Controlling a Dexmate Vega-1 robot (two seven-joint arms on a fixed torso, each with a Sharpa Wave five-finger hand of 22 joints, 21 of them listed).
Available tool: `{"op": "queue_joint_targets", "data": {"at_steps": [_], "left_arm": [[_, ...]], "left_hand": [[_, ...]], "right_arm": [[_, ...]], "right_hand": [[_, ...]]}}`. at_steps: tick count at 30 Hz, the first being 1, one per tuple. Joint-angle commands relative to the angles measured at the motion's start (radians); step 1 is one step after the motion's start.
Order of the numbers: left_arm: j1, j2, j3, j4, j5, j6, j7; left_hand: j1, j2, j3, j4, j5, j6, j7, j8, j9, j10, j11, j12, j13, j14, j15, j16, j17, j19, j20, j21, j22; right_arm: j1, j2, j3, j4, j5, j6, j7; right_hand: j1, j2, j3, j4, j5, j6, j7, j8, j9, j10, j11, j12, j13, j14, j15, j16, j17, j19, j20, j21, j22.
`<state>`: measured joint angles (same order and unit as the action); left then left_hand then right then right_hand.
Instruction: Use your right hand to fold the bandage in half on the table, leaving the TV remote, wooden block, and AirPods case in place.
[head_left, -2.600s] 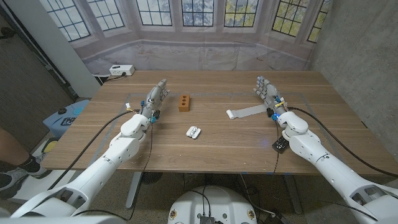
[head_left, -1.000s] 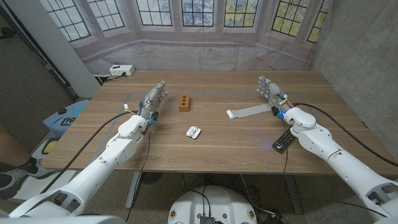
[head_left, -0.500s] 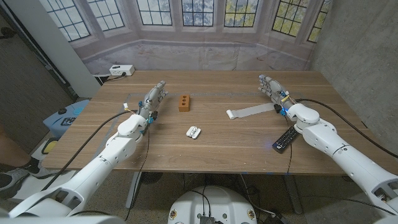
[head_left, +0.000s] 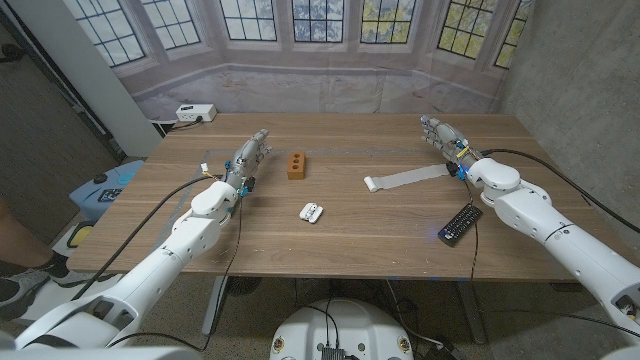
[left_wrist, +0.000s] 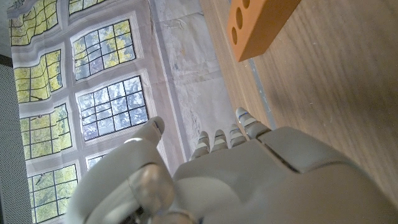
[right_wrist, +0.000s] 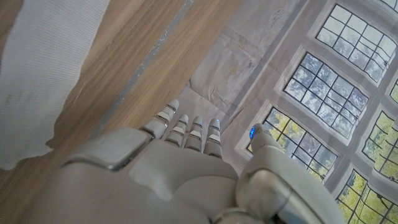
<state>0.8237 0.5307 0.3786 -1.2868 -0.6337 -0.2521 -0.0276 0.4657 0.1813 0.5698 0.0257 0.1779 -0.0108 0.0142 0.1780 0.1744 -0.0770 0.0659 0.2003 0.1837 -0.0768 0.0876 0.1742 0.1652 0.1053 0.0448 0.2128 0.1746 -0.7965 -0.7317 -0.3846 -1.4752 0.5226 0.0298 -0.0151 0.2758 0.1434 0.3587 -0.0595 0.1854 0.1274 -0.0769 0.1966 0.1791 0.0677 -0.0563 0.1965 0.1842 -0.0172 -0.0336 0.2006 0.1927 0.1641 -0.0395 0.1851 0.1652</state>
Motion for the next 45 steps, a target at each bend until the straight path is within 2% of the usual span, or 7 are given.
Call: {"op": "queue_joint_targets", "data": {"at_steps": [1,4,11,24,30,38,45], "left_arm": [[-0.015,-0.008,0.008,0.008,0.012,0.002,0.007],[-0.017,-0.009,0.010,0.007,0.014,0.003,0.008],[-0.010,-0.007,0.009,-0.014,0.018,0.007,0.024],[0.010,0.027,-0.005,-0.068,0.029,0.020,0.046],[0.016,0.039,-0.009,-0.077,0.028,0.023,0.042],[0.025,0.046,-0.015,-0.084,0.025,0.021,0.041],[0.033,0.047,-0.018,-0.088,0.020,0.020,0.041]], "left_hand": [[0.015,-0.001,0.002,-0.005,0.004,-0.003,0.005,0.004,0.003,-0.004,0.001,0.003,0.005,-0.001,0.011,0.004,0.004,0.004,0.002,-0.006,0.004],[0.015,-0.001,0.001,-0.006,0.004,-0.003,0.006,0.004,0.003,-0.005,0.001,0.003,0.005,-0.003,0.012,0.003,0.004,0.004,0.002,-0.006,0.004],[0.015,-0.001,0.001,-0.009,0.004,-0.004,0.004,0.004,0.003,-0.005,-0.002,0.003,0.005,-0.003,0.012,0.004,0.004,0.003,0.001,-0.006,0.004],[0.016,-0.001,-0.001,-0.014,0.004,-0.004,0.002,0.004,0.003,-0.006,-0.003,0.003,0.005,-0.008,0.011,0.002,0.004,0.002,-0.001,-0.008,0.004],[0.016,-0.001,-0.002,-0.015,0.004,-0.005,0.001,0.003,0.003,-0.007,-0.002,0.002,0.005,-0.008,0.012,0.002,0.004,0.002,0.000,-0.008,0.004],[0.016,0.000,-0.003,-0.019,0.005,-0.006,-0.013,0.003,0.003,-0.007,-0.017,0.002,0.005,-0.003,0.004,0.005,0.004,-0.003,0.001,-0.011,0.003],[0.016,0.000,-0.004,-0.021,0.005,-0.005,-0.014,0.004,0.003,-0.006,-0.015,0.003,0.005,0.001,0.002,0.006,0.004,-0.003,0.001,-0.011,0.003]], "right_arm": [[0.021,-0.030,-0.014,-0.018,-0.041,-0.049,-0.007],[0.027,-0.036,-0.018,-0.018,-0.051,-0.056,-0.004],[0.041,-0.059,-0.029,-0.024,-0.092,-0.084,-0.014],[0.054,-0.082,-0.046,-0.055,-0.174,-0.158,-0.079],[0.051,-0.097,-0.052,-0.096,-0.214,-0.218,-0.121],[0.049,-0.120,-0.062,-0.148,-0.265,-0.302,-0.160],[0.055,-0.123,-0.077,-0.178,-0.306,-0.379,-0.191]], "right_hand": [[0.006,-0.008,-0.001,-0.008,-0.002,0.013,0.002,0.007,0.006,0.014,0.003,0.007,0.004,0.010,-0.026,0.006,0.001,0.010,-0.057,0.005,0.003],[0.010,-0.008,-0.001,-0.013,-0.002,0.017,0.004,0.007,0.006,0.022,0.011,0.009,0.005,0.014,-0.027,0.006,0.000,0.013,-0.058,0.006,0.003],[0.014,-0.008,0.000,-0.018,-0.002,0.026,0.007,0.009,0.006,0.031,0.011,0.011,0.005,0.022,-0.029,0.008,-0.001,0.023,-0.061,0.009,0.003],[0.031,-0.002,0.004,-0.037,-0.003,0.062,0.018,0.015,0.006,0.074,0.020,0.020,0.006,0.059,-0.038,0.018,-0.002,0.059,-0.061,0.017,0.002],[0.040,-0.003,0.006,-0.046,-0.004,0.077,0.020,0.017,0.006,0.090,0.026,0.022,0.006,0.072,-0.039,0.020,-0.004,0.069,-0.061,0.017,0.002],[0.052,-0.004,0.009,-0.057,-0.005,0.093,0.020,0.019,0.007,0.109,0.026,0.025,0.006,0.078,-0.042,0.018,-0.005,0.074,-0.061,0.016,0.002],[0.083,-0.011,0.019,-0.084,-0.006,0.116,0.020,0.021,0.006,0.133,0.025,0.027,0.006,0.085,-0.045,0.013,-0.009,0.076,-0.064,0.011,0.001]]}}
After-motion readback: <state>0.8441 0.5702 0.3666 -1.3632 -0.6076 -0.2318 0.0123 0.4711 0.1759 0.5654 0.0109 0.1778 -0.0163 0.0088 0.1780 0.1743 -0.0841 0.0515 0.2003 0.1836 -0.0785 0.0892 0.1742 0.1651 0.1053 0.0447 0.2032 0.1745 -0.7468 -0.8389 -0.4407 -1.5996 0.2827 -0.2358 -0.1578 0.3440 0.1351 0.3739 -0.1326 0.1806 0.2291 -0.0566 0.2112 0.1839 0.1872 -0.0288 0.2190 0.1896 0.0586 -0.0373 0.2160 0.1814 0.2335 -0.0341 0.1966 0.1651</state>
